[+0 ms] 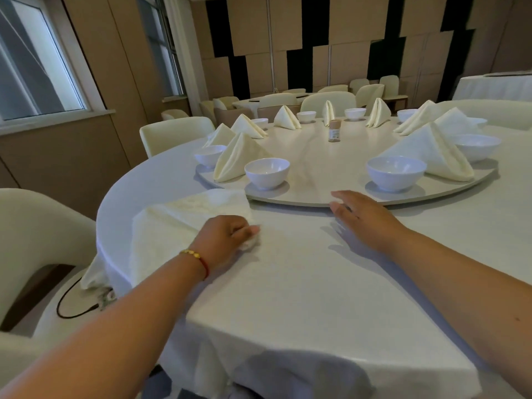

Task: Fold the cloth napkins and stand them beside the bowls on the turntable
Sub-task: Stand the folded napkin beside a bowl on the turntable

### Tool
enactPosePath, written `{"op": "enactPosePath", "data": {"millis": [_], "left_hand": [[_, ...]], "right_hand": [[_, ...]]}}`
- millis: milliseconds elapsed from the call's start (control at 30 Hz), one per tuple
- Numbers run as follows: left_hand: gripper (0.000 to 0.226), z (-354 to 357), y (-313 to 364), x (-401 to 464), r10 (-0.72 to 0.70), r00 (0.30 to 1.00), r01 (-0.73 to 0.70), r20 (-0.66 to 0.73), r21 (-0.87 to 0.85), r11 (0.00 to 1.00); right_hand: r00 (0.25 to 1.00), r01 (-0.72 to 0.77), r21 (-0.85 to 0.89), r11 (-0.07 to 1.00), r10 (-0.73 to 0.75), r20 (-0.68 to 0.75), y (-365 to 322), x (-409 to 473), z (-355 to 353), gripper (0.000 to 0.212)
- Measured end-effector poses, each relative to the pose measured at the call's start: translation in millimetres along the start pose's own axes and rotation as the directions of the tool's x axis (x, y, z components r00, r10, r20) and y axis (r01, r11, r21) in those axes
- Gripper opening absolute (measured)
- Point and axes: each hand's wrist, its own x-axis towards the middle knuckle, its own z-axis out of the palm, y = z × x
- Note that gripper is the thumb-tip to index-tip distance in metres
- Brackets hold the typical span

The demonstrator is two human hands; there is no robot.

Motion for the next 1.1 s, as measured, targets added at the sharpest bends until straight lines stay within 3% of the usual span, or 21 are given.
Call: {"op": "enactPosePath", "data": {"millis": [133, 167, 233, 300, 367, 400, 467, 533, 600, 667, 767, 933, 1000, 1100], "left_hand": [[0.053, 50, 71, 2, -0.027, 0.995, 0.054, 0.095, -0.298, 0.953], [0.054, 62, 89, 2, -0.05, 0.988, 0.107, 0.149, -0.397, 0.912], [0.037, 83, 126, 0, -0.067, 0.952, 0.252, 0.298, -0.642, 0.724], [0.032, 91, 158, -3, 0.001, 0.895, 0.356, 0.446, -0.717, 0.599], [0.037, 91, 172, -1, 0.046, 0.894, 0.342, 0.446, -0.745, 0.572], [0.038, 88, 172, 1, 0.035, 0.914, 0.31, 0.404, -0.751, 0.583], [0.037, 80, 156, 14, -0.056, 0.975, 0.182, 0.213, -0.633, 0.752], [0.035, 69, 125, 27, -0.123, 0.992, 0.117, -0.002, -0.295, 0.948], [0.037, 58, 88, 35, -0.211, 0.971, 0.205, -0.115, -0.056, 0.977], [0.047, 47, 59, 38, -0.331, 0.934, 0.343, -0.132, 0.074, 0.937], [0.062, 42, 41, 38, -0.498, 0.867, 0.499, -0.026, 0.024, 0.866], [0.044, 47, 45, 30, -0.467, 0.884, 0.461, 0.021, -0.205, 0.863], [0.035, 43, 49, 25, -0.5, 0.861, 0.493, 0.097, -0.405, 0.77], [0.034, 36, 54, 16, -0.387, 0.838, 0.519, 0.384, -0.78, 0.35]], "right_hand": [[0.977, 0.021, 0.157, 0.987, 0.013, -0.212, -18, -16, -32, 0.043], [0.966, 0.01, 0.206, 0.979, 0.044, -0.256, -22, -18, -41, 0.043], [0.943, -0.019, 0.271, 0.962, 0.107, -0.316, -27, -22, -60, 0.049], [0.941, -0.072, 0.278, 0.958, 0.157, -0.299, -31, -23, -80, 0.05], [0.953, -0.178, 0.223, 0.958, 0.224, -0.203, -34, -21, -96, 0.051], [0.956, -0.237, 0.161, 0.958, 0.26, -0.139, -34, -19, -99, 0.052], [0.955, -0.295, -0.066, 0.953, 0.296, -0.005, -30, -14, -93, 0.053], [0.945, -0.295, -0.236, 0.926, 0.319, 0.068, -21, -11, -75, 0.057], [0.912, -0.349, -0.266, 0.899, 0.391, 0.125, -10, -9, -52, 0.061], [0.883, -0.398, -0.298, 0.867, 0.45, 0.129, -5, -10, -31, 0.06], [0.897, -0.401, -0.365, 0.84, 0.441, 0.03, -5, -8, -10, 0.063], [0.907, -0.41, -0.282, 0.867, 0.42, -0.025, -9, -7, 8, 0.05], [0.919, -0.393, -0.087, 0.915, 0.391, -0.038, -8, -8, 7, 0.04], [0.93, -0.333, 0.175, 0.926, 0.354, -0.101, -9, -10, 0, 0.029]]}}
